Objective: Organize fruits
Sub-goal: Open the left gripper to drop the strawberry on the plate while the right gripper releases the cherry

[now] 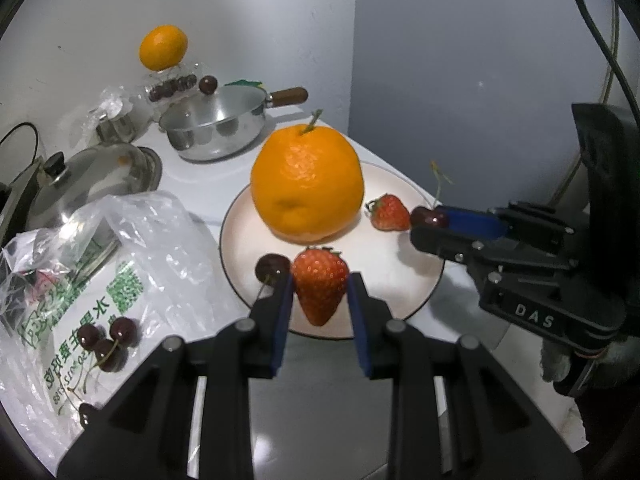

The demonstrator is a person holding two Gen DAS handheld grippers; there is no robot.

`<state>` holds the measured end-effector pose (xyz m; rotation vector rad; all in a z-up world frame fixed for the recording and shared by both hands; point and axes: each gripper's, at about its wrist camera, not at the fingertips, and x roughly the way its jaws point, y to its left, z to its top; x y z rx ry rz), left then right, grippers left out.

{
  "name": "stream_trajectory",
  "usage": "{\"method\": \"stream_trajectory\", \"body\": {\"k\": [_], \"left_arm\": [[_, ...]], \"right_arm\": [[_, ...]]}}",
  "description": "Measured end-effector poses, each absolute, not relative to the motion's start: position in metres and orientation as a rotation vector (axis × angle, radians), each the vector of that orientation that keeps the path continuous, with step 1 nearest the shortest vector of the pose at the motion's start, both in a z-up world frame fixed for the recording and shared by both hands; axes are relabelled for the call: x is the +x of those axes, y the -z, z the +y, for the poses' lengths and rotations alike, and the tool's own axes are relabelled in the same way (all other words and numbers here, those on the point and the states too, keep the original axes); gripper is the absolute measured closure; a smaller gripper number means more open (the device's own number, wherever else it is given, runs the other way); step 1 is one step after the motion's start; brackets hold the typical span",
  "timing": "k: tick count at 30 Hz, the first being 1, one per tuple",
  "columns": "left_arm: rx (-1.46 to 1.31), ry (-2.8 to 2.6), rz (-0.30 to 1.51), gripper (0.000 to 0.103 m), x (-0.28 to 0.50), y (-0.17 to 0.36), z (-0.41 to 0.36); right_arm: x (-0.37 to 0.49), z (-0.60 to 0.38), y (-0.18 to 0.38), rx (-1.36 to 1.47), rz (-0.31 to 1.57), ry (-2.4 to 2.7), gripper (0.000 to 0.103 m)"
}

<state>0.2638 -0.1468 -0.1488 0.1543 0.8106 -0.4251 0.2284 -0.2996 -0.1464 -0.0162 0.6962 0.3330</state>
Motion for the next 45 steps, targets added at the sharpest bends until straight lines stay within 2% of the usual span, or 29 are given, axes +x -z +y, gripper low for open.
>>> {"method": "stream_trajectory", "body": {"k": [21,45], "left_arm": [[0.14,0.432,0.839,0.075,0.278,0.162,-0.154],[0.116,0.415,0.814,0.07,0.269,0.149,-0.142]], "right_arm": [[0.241,-0.3,0.158,-0.014,0.726,-0.338,0.075],[0.239,-0.289,0.157,-0.028,0.734,-0.326,0.075]]}}
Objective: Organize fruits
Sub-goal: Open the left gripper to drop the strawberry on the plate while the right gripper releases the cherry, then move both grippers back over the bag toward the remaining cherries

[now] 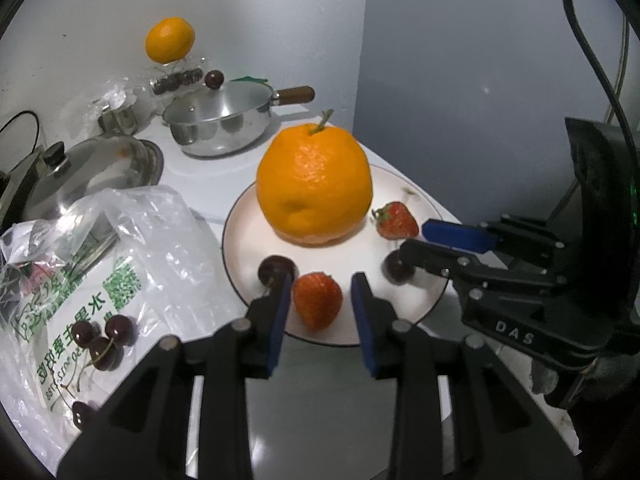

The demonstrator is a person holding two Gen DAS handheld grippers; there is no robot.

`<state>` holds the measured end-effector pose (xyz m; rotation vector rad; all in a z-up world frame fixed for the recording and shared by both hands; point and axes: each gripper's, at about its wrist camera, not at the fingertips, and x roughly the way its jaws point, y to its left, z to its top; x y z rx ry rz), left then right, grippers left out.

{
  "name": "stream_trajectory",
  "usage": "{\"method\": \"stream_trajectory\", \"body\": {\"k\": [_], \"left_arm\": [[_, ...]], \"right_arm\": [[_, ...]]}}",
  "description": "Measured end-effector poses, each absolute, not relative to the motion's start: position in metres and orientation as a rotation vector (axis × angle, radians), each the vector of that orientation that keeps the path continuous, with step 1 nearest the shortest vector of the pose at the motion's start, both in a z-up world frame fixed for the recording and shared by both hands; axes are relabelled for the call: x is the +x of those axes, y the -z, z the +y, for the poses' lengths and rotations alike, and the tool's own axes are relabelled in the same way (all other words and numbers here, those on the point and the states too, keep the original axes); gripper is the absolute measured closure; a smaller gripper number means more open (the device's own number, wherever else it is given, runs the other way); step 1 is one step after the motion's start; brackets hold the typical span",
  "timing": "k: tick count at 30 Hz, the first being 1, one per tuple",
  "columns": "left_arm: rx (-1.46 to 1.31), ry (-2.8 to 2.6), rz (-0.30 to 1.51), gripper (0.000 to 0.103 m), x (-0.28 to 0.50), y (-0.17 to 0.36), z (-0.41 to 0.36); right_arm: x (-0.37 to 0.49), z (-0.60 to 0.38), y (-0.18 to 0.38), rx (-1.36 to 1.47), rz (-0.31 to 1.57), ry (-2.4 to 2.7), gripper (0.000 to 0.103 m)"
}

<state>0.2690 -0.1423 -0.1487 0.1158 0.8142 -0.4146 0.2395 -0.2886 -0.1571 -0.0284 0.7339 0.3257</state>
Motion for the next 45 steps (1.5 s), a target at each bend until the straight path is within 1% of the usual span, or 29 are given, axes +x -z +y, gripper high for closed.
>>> {"method": "stream_trajectory", "body": {"k": [7,9,11,12,30,33,36,45], "left_arm": [[0.104,0.409,0.802,0.068,0.265,0.144,-0.135],[0.099,0.406,0.797,0.064,0.263,0.143,-0.132],[0.092,0.402,0.792,0.053,0.261,0.142,-0.129],[0.085,0.4,0.788,0.05,0.258,0.14,-0.127],[0.045,0.357,0.742,0.049,0.237,0.126,-0.09],[0.036,0.345,0.737,0.049,0.233,0.125,-0.082],[0.028,0.335,0.733,0.049,0.229,0.124,-0.073],[0.003,0.302,0.721,0.049,0.219,0.12,-0.047]], "right_arm": [[0.235,-0.286,0.151,-0.036,0.725,-0.317,0.075],[0.233,-0.284,0.149,-0.039,0.721,-0.315,0.075],[0.232,-0.283,0.147,-0.042,0.718,-0.314,0.075],[0.231,-0.282,0.146,-0.044,0.715,-0.313,0.075],[0.215,-0.254,0.129,-0.082,0.686,-0.32,0.073],[0.212,-0.248,0.127,-0.089,0.683,-0.324,0.072],[0.209,-0.24,0.125,-0.094,0.681,-0.331,0.068],[0.205,-0.217,0.122,-0.114,0.674,-0.358,0.068]]}}
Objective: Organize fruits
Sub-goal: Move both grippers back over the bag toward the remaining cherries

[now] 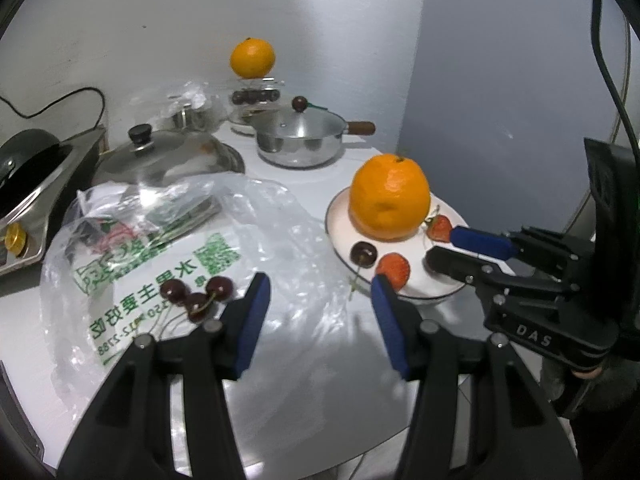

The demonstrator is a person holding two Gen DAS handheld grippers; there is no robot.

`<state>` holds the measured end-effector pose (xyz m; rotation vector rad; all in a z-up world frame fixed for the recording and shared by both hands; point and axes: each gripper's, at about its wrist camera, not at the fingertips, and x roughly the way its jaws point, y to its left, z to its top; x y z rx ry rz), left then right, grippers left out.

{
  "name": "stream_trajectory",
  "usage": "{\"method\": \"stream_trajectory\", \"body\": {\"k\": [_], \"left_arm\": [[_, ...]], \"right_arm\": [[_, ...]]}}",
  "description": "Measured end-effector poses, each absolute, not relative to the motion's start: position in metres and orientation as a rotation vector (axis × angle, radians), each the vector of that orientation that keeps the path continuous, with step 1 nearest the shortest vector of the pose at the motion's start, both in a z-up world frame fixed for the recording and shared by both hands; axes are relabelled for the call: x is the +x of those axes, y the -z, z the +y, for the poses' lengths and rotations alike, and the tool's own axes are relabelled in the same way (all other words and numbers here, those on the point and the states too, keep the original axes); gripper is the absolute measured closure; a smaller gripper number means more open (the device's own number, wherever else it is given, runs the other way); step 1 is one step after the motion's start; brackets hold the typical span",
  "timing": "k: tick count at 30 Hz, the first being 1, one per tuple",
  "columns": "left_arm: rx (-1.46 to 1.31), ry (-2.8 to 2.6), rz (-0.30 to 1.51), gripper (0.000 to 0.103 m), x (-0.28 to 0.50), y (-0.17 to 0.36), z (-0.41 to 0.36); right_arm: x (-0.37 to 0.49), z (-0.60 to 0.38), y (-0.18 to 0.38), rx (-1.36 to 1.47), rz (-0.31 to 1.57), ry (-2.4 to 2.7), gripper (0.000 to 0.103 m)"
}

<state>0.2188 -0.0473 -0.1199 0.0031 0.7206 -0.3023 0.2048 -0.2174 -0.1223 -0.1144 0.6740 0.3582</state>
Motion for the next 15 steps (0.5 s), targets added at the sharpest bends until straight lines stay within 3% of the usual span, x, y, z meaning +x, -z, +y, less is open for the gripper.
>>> {"method": "stream_trajectory", "body": {"k": [15], "left_arm": [[-0.044,0.246,0.713,0.049,0.204,0.125,0.002]], "right_arm": [[0.202,-0.171,0.122,-0.157,0.676,-0.401,0.068]]}}
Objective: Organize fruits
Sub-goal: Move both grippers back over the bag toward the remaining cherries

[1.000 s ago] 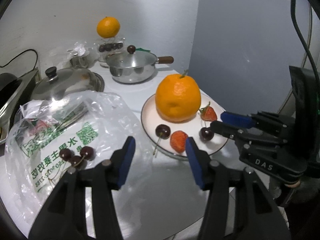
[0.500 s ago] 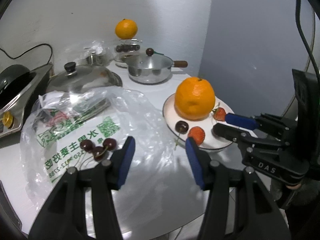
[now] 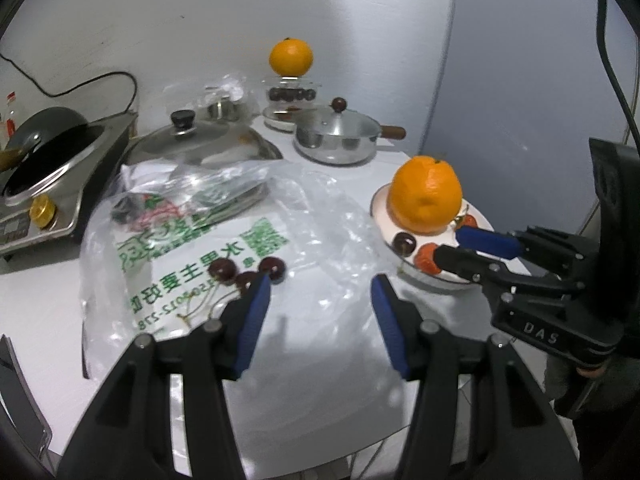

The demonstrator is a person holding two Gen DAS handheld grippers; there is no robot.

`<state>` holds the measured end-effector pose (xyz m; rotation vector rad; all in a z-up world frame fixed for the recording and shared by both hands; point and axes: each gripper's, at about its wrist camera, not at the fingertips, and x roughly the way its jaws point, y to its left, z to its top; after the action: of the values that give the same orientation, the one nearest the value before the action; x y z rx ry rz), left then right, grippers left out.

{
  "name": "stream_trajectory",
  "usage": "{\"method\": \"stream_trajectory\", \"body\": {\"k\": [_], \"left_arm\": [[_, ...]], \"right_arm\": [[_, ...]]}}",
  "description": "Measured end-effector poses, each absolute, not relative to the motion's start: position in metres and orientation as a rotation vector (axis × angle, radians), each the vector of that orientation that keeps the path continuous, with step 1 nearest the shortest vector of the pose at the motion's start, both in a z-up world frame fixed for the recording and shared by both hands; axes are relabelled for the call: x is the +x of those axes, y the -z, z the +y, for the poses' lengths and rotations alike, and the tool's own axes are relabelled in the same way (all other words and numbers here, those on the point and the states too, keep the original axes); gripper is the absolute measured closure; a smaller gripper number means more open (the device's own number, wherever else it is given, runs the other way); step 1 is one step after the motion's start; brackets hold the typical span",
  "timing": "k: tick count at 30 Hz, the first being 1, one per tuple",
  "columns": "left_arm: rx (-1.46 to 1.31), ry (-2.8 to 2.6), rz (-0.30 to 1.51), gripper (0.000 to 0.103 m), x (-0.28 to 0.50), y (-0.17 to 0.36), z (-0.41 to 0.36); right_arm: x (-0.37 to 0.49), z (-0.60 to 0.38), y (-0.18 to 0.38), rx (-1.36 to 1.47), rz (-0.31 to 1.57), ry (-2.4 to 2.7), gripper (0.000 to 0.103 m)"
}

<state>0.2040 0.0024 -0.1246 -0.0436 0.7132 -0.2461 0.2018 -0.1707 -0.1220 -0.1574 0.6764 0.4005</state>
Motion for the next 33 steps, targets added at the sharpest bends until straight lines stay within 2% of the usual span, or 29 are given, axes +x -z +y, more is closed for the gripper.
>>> {"method": "stream_trajectory", "body": {"k": [33], "left_arm": [[-0.101,0.136,0.766,0.049,0.18,0.161,0.086]], "right_arm": [[0.201,-0.07,0.145,-0.244,0.729,-0.526,0.068]]}}
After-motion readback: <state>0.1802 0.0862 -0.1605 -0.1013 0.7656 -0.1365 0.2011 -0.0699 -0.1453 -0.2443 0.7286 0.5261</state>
